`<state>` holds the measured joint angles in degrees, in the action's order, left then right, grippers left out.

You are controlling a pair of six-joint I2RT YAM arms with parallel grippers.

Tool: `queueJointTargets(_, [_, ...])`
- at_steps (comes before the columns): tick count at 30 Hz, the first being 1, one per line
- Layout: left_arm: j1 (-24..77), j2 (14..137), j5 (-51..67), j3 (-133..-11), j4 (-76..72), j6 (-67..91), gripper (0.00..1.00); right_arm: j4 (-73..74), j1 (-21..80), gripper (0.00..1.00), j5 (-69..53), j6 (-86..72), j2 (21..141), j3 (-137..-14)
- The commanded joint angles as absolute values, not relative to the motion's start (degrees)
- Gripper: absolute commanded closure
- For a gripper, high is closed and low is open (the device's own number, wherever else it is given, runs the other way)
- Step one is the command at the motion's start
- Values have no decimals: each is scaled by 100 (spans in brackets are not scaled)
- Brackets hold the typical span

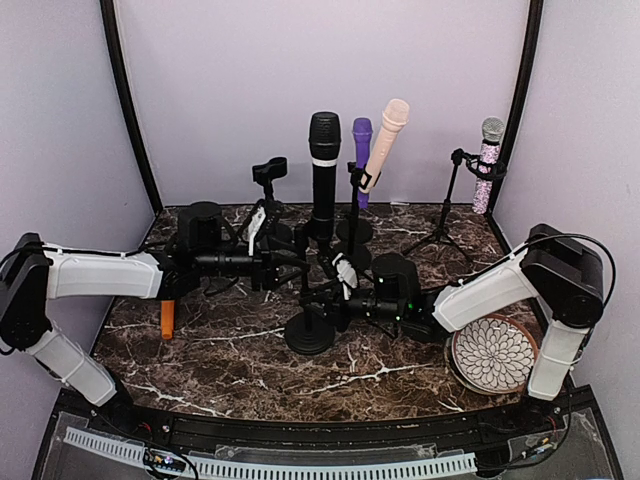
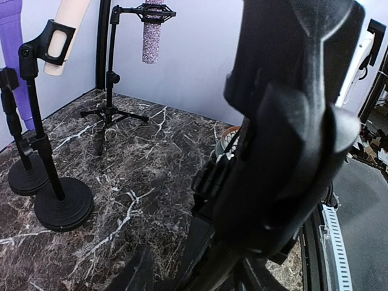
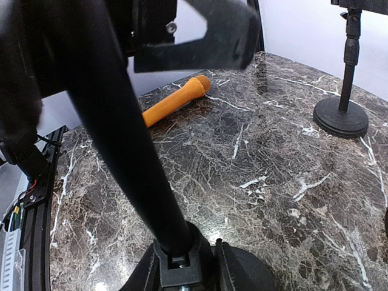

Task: Remove the microphone from the stand
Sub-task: Pass from the right arm to the left, then place the microphone stand with the microphone at the center of the board.

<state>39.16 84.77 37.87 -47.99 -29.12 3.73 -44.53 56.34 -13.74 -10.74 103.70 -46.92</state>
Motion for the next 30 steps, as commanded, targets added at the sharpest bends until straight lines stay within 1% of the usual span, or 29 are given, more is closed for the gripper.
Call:
queueJointTargets(1, [3979,8590,3744,-5029,-3037,181,57,-5099,5704,100,-1291,-1016,10268,-4705])
queueJointTargets(2, [3987,8612,3740,-5039,-3039,155,64,-5091,5704,100,-1259,-1037,10256,-4696])
queueJointTargets(4, [4000,8594,3715,-5007,-3076,127,73,-5073,5704,100,-1203,-1044,10235,-4666])
queueJointTargets(5, [4004,8577,3706,-4986,-3118,116,75,-5071,5704,96,-1168,-1059,10215,-4640])
queueJointTargets(6, [4011,8547,3703,-4940,-3137,88,82,-5071,5704,91,-1135,-1063,10188,-4608])
queueJointTargets(7, [4014,8528,3732,-4909,-3162,71,85,-5071,5704,84,-1097,-1075,10168,-4573])
queueJointTargets(8, [4012,8493,3751,-4853,-3172,44,88,-5076,5703,81,-1054,-1080,10142,-4533])
queueJointTargets(10, [4019,8441,3799,-4791,-3183,-43,90,-5088,5700,63,-989,-1110,10065,-4431])
queueJointTargets(12, [4028,8424,3809,-4767,-3152,-173,93,-5084,5704,50,-876,-1153,9985,-4332])
queueJointTargets(13, [4031,8417,3802,-4765,-3119,-235,94,-5063,5700,47,-801,-1189,9944,-4280])
queueJointTargets(15, [4040,8408,3828,-4767,-3097,-323,97,-5030,5711,44,-680,-1271,9827,-4130])
queueJointTargets(16, [4053,8388,3835,-4771,-3088,-350,97,-5055,5709,39,-622,-1316,9725,-4035])
queueJointTargets(17, [4061,8364,3830,-4767,-3086,-408,98,-5065,5712,20,-564,-1358,9642,-3952])
queueJointTargets(18, [4074,8348,3809,-4743,-3092,-433,98,-5042,5719,10,-503,-1403,9560,-3871])
queueJointTargets(19, [4080,8318,3754,-4731,-3093,-484,99,-5025,5721,5,-445,-1445,9475,-3789])
queueJointTargets(22, [4094,8278,3655,-4653,-3074,-551,98,-4972,5728,4,-239,-1583,9125,-3433])
queueJointTargets(23, [4102,8250,3647,-4626,-3071,-564,94,-4933,5730,4,-153,-1627,8960,-3303])
queueJointTargets(26, [4111,8205,3551,-4580,-3044,-531,89,-4630,5730,4,214,-1718,8408,-3007])
queueJointTargets(29, [4111,8150,3452,-4519,-3042,-452,79,-4264,5730,4,493,-1830,7850,-2808])
queueJointTargets(30, [4117,8140,3429,-4501,-3074,-433,78,-4183,5730,4,523,-1872,7700,-2764])
